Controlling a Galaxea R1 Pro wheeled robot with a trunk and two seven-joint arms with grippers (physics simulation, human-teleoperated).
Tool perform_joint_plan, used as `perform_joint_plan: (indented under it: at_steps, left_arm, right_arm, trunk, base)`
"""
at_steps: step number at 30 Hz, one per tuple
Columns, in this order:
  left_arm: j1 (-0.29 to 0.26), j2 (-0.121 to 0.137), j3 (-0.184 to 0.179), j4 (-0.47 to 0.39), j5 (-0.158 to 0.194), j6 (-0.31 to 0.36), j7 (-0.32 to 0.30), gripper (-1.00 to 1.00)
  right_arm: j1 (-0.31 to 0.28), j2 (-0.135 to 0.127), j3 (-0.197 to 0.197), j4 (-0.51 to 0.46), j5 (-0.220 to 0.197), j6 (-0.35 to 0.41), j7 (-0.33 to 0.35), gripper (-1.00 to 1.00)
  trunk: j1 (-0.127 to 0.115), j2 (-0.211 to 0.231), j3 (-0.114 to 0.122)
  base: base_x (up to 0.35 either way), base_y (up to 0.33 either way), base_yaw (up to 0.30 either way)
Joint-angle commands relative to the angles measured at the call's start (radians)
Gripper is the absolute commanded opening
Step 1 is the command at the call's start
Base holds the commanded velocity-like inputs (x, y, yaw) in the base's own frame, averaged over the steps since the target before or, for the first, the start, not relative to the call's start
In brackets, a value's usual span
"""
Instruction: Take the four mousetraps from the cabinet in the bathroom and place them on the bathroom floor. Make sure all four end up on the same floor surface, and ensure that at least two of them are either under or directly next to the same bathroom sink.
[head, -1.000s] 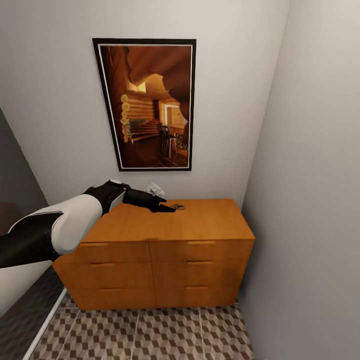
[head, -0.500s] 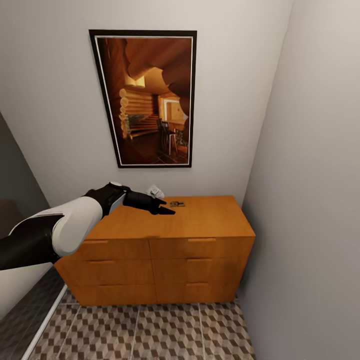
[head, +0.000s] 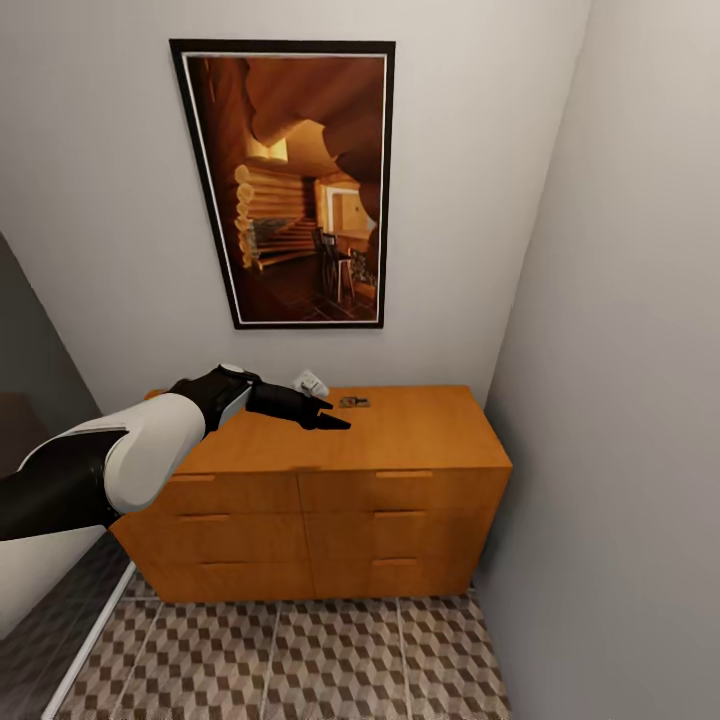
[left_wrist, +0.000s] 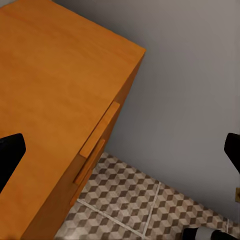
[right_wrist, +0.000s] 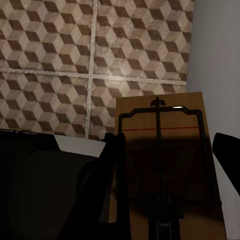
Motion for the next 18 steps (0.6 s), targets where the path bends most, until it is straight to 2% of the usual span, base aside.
perform_joint_plan:
  at_steps: [1,14,18]
  left_arm:
    - [-0.002,0.0,0.009,0.002,-0.005,0.011,-0.002,1.0]
    - [-0.002,-0.001,0.009,0.002,-0.005,0.011,-0.003,1.0]
    - [-0.002,-0.001,0.009,0.002,-0.005,0.011,-0.003,1.0]
  right_arm:
    - [-0.001,-0.001,0.007,0.001,-0.011,-0.003,0.004,-1.0]
    - [-0.001,-0.001,0.007,0.001,-0.011,-0.004,0.004,-1.0]
    - [-0.001,-0.001,0.007,0.001,-0.011,-0.005,0.004,-1.0]
  trunk:
    - [0.001,-0.002,-0.004]
    - [0.001,-0.002,-0.015]
    - [0.001,-0.002,-0.016]
  base:
    - [0.0,0.0,0.0]
    - [0.0,0.001,0.0]
    - [0.031,0.104,0.0]
